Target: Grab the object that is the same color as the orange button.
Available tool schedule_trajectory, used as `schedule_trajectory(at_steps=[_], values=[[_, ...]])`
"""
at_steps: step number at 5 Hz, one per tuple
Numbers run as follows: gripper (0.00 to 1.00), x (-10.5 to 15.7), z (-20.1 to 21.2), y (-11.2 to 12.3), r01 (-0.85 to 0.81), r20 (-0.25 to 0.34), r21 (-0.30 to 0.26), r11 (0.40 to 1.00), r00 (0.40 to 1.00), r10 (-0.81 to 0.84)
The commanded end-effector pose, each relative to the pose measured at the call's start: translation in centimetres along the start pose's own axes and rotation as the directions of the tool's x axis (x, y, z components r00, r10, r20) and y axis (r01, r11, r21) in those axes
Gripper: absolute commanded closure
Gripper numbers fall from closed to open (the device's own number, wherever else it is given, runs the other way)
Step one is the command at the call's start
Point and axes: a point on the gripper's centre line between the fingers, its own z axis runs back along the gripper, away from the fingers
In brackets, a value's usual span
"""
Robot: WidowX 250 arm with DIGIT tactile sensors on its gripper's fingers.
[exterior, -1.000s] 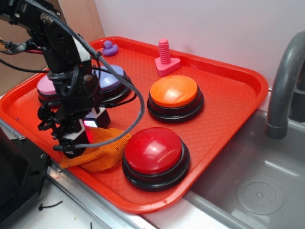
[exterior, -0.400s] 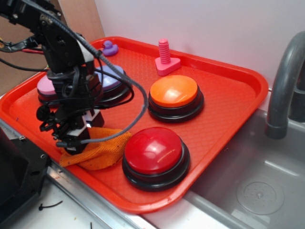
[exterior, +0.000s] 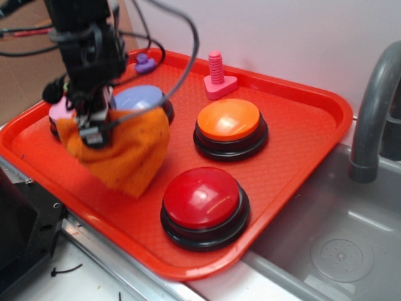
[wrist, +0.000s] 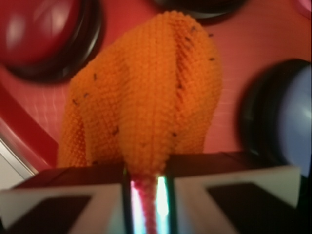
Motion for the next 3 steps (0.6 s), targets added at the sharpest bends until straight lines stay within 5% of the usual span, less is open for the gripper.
schedule_trajectory(at_steps=[1,3], values=[[1.00,1.3,6.4,2.2,-0.469,0.005,0.014,0.883,0.883,0.469],[1.00,1.0,8.7,3.1,-0.688,-0.010,-0.046,0.725,0.726,0.688]])
